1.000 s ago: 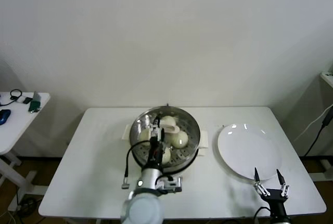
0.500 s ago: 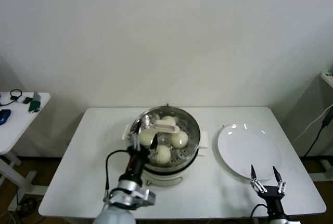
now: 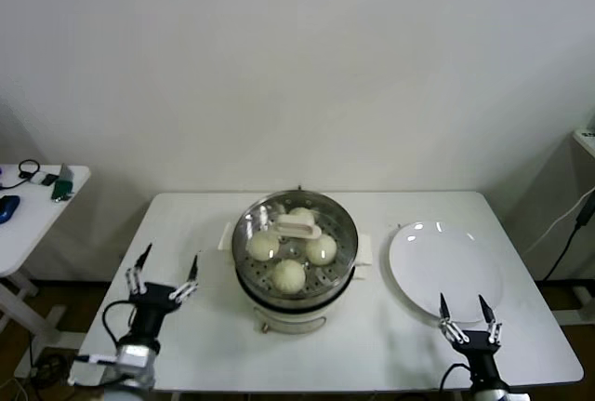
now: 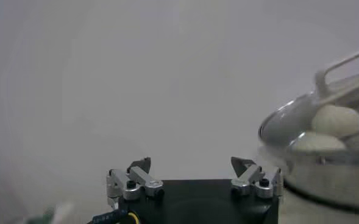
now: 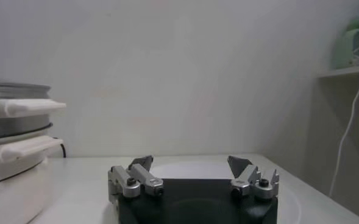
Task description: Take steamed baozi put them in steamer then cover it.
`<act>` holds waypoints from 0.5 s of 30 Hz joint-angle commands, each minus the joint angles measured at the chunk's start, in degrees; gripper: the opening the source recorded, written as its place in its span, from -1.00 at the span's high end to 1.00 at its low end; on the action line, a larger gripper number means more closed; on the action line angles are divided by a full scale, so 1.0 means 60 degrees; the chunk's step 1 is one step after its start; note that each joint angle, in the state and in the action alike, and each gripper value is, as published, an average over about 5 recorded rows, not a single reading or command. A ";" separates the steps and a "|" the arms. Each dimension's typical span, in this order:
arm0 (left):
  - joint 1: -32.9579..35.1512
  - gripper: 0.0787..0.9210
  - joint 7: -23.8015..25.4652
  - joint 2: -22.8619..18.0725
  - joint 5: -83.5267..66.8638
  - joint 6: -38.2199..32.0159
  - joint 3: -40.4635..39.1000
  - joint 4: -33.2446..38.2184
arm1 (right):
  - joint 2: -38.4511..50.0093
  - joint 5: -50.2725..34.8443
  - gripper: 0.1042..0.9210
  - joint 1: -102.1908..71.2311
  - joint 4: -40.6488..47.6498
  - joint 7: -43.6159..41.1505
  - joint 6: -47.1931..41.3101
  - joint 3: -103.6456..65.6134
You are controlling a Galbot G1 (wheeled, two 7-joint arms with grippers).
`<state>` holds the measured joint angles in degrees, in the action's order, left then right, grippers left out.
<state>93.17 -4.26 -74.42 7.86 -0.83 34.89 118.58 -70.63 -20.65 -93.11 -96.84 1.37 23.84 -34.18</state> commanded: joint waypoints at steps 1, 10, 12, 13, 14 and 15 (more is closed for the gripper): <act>0.0951 -0.77 0.0450 -0.0087 -0.3182 -0.3145 0.0711 -0.2799 | 0.0012 0.0030 -0.76 0.0064 0.0045 -0.0017 -0.0032 0.0019; 0.0809 -0.77 0.0574 -0.0321 -0.3243 -0.3076 0.0331 -0.2978 | 0.0207 -0.0058 -0.76 0.0025 0.0049 -0.0034 -0.0011 0.0014; 0.0810 -0.77 0.0575 -0.0329 -0.3247 -0.3060 0.0286 -0.2984 | 0.0214 -0.0062 -0.76 0.0025 0.0050 -0.0031 0.0003 0.0014; 0.0809 -0.77 0.0575 -0.0334 -0.3243 -0.3056 0.0270 -0.2987 | 0.0213 -0.0063 -0.76 0.0025 0.0050 -0.0029 0.0008 0.0015; 0.0806 -0.77 0.0572 -0.0335 -0.3238 -0.3058 0.0261 -0.2989 | 0.0208 -0.0063 -0.76 0.0025 0.0050 -0.0026 0.0011 0.0017; 0.0802 -0.77 0.0564 -0.0334 -0.3239 -0.3064 0.0254 -0.2989 | 0.0203 -0.0062 -0.76 0.0023 0.0050 -0.0025 0.0014 0.0019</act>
<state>96.72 -1.49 -76.01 -7.05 -14.89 36.52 105.10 -69.64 -20.91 -92.97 -96.61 1.23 23.84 -34.10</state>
